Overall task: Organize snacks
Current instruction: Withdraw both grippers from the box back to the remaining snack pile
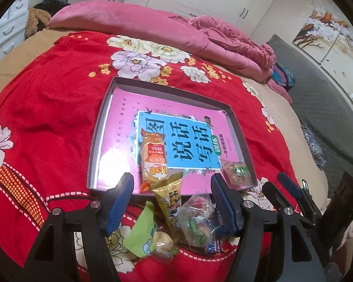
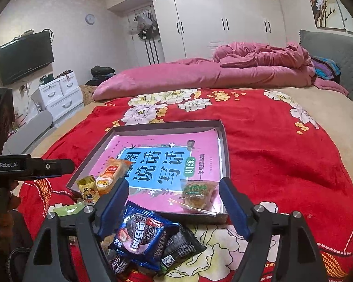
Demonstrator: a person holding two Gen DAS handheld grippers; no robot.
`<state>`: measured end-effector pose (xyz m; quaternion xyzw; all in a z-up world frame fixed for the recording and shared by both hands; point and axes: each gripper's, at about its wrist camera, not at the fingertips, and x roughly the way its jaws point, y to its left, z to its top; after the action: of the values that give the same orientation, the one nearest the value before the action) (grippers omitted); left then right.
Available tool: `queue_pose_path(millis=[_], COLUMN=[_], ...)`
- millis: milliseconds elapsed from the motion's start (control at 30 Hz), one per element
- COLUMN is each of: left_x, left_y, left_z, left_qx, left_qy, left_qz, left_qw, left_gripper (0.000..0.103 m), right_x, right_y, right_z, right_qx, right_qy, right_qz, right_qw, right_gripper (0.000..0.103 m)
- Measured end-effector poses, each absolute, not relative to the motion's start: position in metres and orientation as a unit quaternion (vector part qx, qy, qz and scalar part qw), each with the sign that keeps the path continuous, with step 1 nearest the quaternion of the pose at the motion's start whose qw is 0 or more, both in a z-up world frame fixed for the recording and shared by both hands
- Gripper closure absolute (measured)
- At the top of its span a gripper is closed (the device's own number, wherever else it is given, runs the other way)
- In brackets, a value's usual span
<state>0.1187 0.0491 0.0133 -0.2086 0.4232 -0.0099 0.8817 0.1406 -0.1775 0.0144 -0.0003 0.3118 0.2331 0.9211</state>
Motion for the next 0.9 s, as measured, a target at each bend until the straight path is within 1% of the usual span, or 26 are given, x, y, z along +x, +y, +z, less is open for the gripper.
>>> queue_pose_path(millis=[433,533,600,733,900], left_x=[0.110,0.108,0.107,0.104,0.101], left_y=[0.035,0.032,0.030,0.030,0.029], left_z=[0.014,0.013,0.013,0.011,0.009], left_qx=[-0.200,-0.198,-0.194,-0.185,-0.183], left_qy=[0.428,0.430,0.430,0.434,0.438], left_qz=[-0.028,-0.032,-0.028,-0.018,-0.019], left_qw=[0.881,0.880,0.881,0.882,0.880], left_gripper=[0.033,0.029,0.028,0.027,0.027], right_x=[0.133,0.130,0.129,0.126,0.124], right_y=[-0.177,-0.177,-0.178,-0.179,-0.179], right_z=[0.016,0.017,0.018,0.019,0.019], right_qx=[-0.003,-0.004,-0.003,-0.001,-0.002], right_qy=[0.316,0.315,0.314,0.313,0.315], right_qz=[0.226,0.224,0.224,0.223,0.223], right_qw=[0.921,0.922,0.923,0.923,0.922], right_gripper=[0.024,0.024,0.023,0.018,0.018])
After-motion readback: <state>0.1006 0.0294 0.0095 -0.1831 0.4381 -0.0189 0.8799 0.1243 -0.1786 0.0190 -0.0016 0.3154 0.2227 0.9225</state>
